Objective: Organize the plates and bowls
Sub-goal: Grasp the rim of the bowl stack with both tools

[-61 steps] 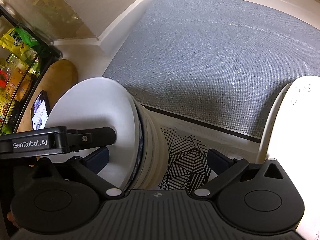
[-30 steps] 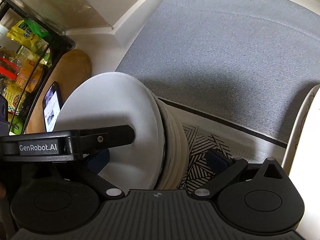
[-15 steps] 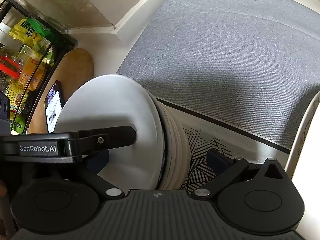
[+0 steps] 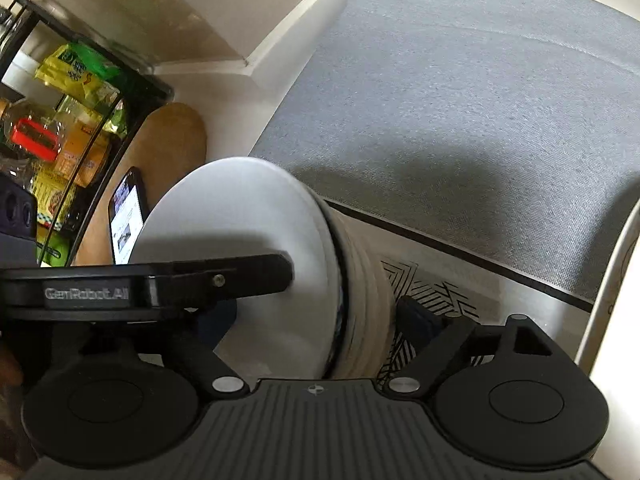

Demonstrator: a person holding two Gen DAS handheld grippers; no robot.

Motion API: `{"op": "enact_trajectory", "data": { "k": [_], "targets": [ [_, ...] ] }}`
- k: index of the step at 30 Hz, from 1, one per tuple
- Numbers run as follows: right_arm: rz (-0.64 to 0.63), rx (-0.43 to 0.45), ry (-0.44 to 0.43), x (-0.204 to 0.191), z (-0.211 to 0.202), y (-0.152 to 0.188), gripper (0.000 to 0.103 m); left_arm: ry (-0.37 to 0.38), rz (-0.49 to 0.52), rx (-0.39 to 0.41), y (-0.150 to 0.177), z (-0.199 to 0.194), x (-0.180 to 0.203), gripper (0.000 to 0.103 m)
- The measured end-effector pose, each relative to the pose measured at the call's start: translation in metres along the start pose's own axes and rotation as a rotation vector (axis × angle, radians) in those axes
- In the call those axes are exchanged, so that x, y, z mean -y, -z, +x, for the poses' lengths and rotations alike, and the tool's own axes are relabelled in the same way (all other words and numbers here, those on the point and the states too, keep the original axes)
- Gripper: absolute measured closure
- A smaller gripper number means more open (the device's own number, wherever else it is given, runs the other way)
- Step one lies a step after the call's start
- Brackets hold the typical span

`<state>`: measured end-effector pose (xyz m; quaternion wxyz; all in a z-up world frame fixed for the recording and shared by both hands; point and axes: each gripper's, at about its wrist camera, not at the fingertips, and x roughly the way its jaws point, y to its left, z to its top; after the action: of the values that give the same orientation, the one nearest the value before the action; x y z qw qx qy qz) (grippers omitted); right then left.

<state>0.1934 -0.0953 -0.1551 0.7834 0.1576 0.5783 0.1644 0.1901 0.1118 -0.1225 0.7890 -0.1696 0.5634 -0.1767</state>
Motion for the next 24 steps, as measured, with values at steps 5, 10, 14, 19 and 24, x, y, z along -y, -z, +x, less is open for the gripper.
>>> {"op": "enact_trajectory", "data": {
  "k": [5, 10, 14, 19, 24],
  "targets": [
    [0.042, 0.021, -0.015, 0.006, -0.002, 0.002, 0.021, 0.046, -0.043, 0.014, -0.002, -0.001, -0.013, 0.037],
    [0.075, 0.022, 0.006, 0.007, -0.007, -0.001, 0.026, 0.085, -0.020, 0.080, 0.000, -0.011, -0.007, 0.038],
    [0.128, 0.016, -0.009, 0.017, -0.008, -0.002, 0.028, 0.097, -0.047, 0.085, 0.000, -0.007, -0.009, 0.038],
    [0.163, 0.027, -0.049, 0.029, -0.012, -0.002, 0.037, 0.082, -0.071, 0.053, -0.001, -0.008, -0.013, 0.040],
    [0.159, 0.026, -0.056, 0.034, -0.014, -0.006, 0.034, 0.049, -0.064, -0.027, 0.008, -0.004, -0.019, 0.025]
  ]
}}
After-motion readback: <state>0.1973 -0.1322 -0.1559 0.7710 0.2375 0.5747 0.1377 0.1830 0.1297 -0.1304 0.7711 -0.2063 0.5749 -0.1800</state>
